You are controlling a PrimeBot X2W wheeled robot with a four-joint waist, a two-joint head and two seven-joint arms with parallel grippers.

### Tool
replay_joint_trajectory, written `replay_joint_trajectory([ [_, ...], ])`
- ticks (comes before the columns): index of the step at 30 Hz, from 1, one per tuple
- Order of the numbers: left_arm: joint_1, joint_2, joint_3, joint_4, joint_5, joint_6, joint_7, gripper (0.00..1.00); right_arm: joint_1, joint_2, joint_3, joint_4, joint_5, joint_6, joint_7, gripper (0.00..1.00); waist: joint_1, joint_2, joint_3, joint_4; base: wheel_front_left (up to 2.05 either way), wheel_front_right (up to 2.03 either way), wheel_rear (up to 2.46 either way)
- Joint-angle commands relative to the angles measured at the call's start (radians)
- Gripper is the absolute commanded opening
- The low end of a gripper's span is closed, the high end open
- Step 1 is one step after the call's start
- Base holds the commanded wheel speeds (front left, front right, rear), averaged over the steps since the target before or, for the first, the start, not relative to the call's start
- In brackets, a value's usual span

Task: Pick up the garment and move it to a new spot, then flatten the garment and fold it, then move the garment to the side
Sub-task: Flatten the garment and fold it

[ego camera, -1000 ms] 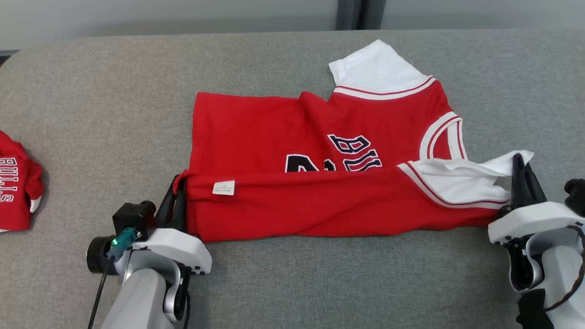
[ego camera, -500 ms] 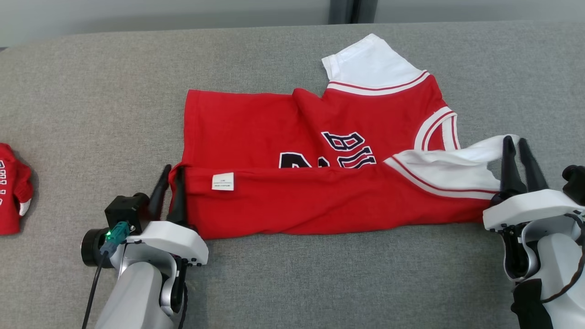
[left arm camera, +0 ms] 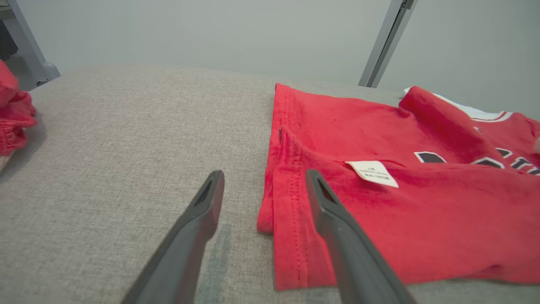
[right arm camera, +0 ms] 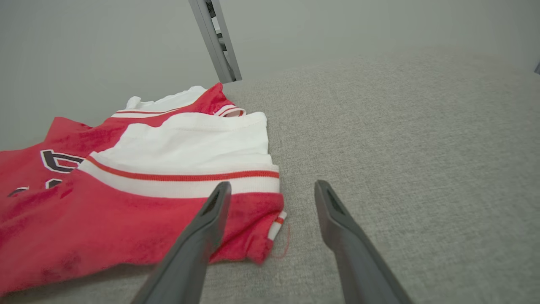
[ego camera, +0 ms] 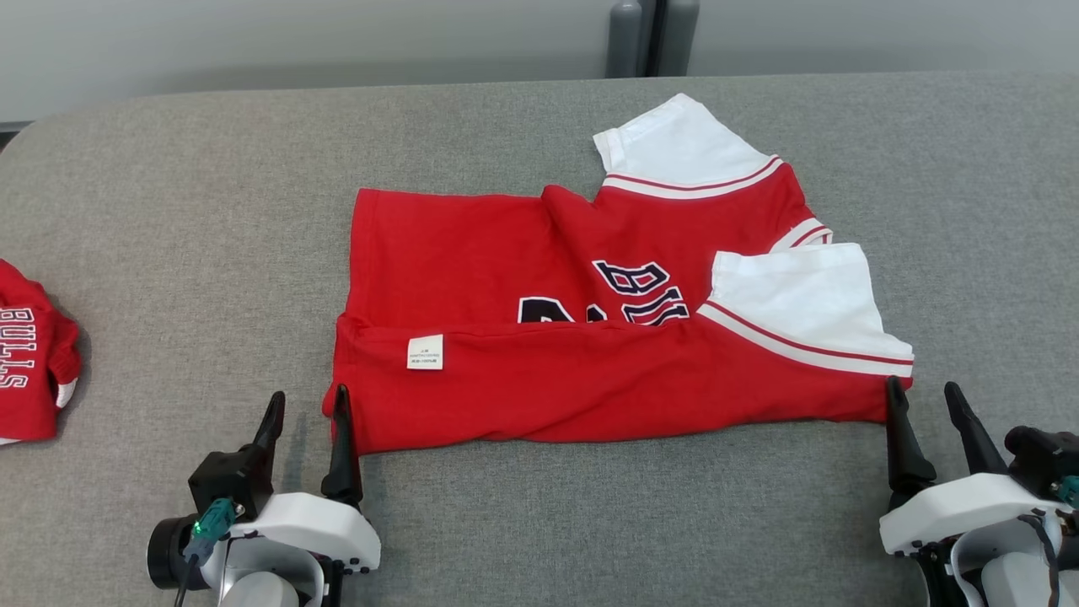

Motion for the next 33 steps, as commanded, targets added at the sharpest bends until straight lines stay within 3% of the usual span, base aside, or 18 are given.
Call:
replay_joint_trajectory([
  [1, 0.001, 0.005, 0.0, -0.005, -0.003, 0.002, 0.0, 1.0, 0.003, -0.009, 0.005, 0.0, 0.002, 0.0, -0.005, 1.0, -0.0001, 0.0, -0.001, 0.0, 0.0, 0.0, 0.0],
  [15, -0.018, 0.005, -0.029, 0.008, -0.016, -0.008, 0.0, 1.0, -0.043, -0.022, 0.032, 0.082, 0.03, 0.0, -0.005, 1.0, -0.0001, 0.0, 0.001, 0.019, 0.0, 0.0, 0.0],
  [26, 0.002, 0.005, -0.025, 0.001, -0.021, -0.016, 0.0, 1.0, 0.038, -0.013, 0.012, 0.016, 0.056, 0.0, -0.005, 1.0, -0.0001, 0.0, -0.006, 0.019, 0.0, 0.0, 0.0],
  [33, -0.018, 0.005, -0.038, 0.004, -0.021, -0.018, 0.0, 1.0, 0.011, -0.013, 0.02, 0.067, 0.03, 0.0, -0.005, 1.0, -0.0001, 0.0, 0.005, 0.02, 0.0, 0.0, 0.0],
])
